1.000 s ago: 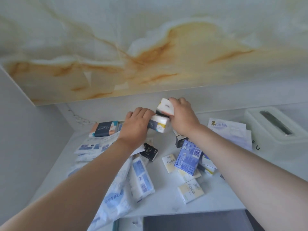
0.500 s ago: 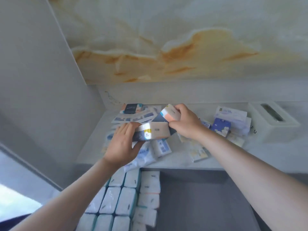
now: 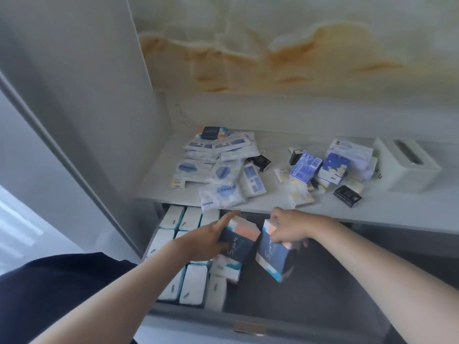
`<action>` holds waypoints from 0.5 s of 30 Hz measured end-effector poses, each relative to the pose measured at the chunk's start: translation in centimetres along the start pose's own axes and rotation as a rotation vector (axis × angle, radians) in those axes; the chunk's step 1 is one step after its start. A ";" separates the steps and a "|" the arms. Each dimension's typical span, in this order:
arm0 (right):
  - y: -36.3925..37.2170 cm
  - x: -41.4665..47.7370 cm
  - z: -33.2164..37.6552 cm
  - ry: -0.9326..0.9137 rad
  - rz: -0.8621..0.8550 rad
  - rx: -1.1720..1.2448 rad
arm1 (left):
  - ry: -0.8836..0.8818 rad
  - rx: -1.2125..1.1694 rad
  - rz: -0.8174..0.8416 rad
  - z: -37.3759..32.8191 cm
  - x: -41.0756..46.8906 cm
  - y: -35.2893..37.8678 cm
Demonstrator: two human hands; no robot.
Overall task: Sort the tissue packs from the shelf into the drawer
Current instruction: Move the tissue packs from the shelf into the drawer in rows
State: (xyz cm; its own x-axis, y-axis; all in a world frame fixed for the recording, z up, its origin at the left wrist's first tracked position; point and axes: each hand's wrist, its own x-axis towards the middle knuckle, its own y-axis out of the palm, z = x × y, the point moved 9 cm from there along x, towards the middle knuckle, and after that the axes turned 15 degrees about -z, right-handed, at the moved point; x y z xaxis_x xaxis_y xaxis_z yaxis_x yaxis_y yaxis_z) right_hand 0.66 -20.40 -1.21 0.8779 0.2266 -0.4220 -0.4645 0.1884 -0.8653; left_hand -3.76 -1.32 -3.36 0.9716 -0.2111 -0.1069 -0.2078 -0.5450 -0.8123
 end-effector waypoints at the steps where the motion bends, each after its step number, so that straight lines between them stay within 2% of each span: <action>1: 0.7 -0.4 -0.3 0.021 0.032 -0.016 | -0.005 0.014 -0.009 0.1 0.2 0.4; 4: 3.0 -1.2 -0.3 0.034 0.115 0.027 | -0.050 0.021 -0.067 0.8 1.1 1.5; 9: 8.8 -1.3 1.4 -0.078 0.161 0.012 | -0.127 0.087 -0.173 2.3 2.3 2.2; 13: 12.4 -0.7 2.5 -0.116 0.152 -0.057 | 0.057 0.476 -0.318 2.1 2.7 0.8; 15: 13.9 -0.4 2.5 -0.076 0.171 -0.047 | 0.094 0.507 -0.286 2.5 2.5 1.4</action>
State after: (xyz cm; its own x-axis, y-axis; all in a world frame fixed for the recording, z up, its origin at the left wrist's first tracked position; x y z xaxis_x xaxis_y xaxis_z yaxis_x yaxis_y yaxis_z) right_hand -6.45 -15.47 -12.37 0.7746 0.3232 -0.5436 -0.5984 0.0967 -0.7953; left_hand -1.32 -0.60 -6.16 0.9620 -0.1965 0.1893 0.1637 -0.1395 -0.9766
